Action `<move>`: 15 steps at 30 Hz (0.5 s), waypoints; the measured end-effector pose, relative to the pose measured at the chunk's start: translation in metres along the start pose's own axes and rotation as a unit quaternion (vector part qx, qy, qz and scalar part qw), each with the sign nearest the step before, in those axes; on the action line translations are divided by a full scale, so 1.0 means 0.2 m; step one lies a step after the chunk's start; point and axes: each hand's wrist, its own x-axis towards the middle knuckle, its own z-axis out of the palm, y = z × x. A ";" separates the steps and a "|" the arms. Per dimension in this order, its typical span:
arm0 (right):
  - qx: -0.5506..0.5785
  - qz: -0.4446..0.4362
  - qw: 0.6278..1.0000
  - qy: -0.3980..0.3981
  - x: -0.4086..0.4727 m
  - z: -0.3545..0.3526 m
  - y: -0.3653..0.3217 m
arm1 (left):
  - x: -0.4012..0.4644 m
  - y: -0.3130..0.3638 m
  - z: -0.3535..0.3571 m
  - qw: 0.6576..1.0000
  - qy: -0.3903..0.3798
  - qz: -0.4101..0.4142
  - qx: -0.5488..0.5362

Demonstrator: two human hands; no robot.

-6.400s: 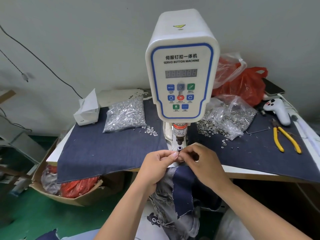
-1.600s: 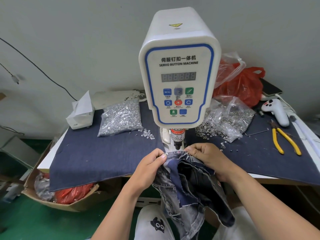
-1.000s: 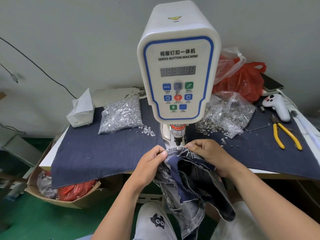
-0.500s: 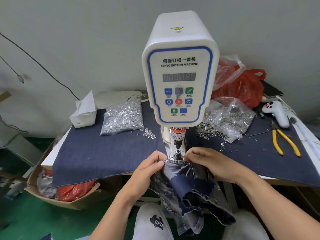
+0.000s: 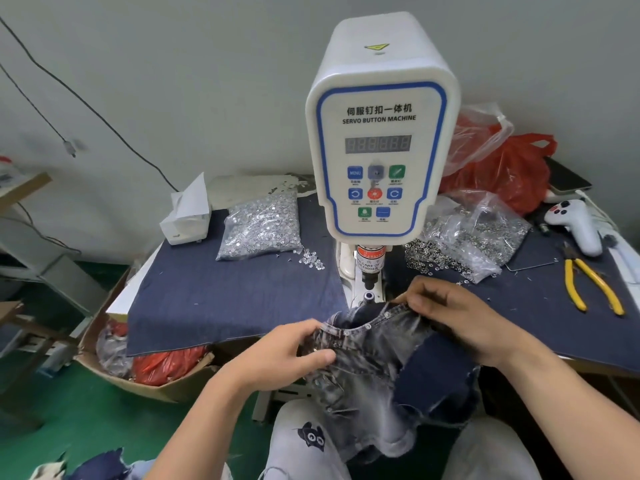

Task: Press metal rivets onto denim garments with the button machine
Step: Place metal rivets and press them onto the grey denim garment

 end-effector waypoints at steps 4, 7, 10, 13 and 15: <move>-0.001 0.069 0.998 -0.006 -0.03 -0.06 -0.02 | -0.06 0.05 0.01 0.985 0.017 -0.002 -0.171; -0.252 0.060 0.966 0.013 -0.03 -0.07 -0.04 | 0.00 0.10 0.01 0.963 0.035 -0.011 -0.267; -0.324 0.039 0.945 -0.018 -0.03 0.08 -0.08 | 0.10 0.24 0.03 0.969 0.020 0.009 -0.247; -0.380 0.054 0.923 -0.036 -0.01 0.19 -0.08 | 0.16 0.33 0.03 0.981 0.002 0.021 -0.192; -0.344 0.020 0.939 -0.011 -0.01 0.17 -0.08 | 0.14 0.30 -0.01 0.988 0.008 -0.018 -0.152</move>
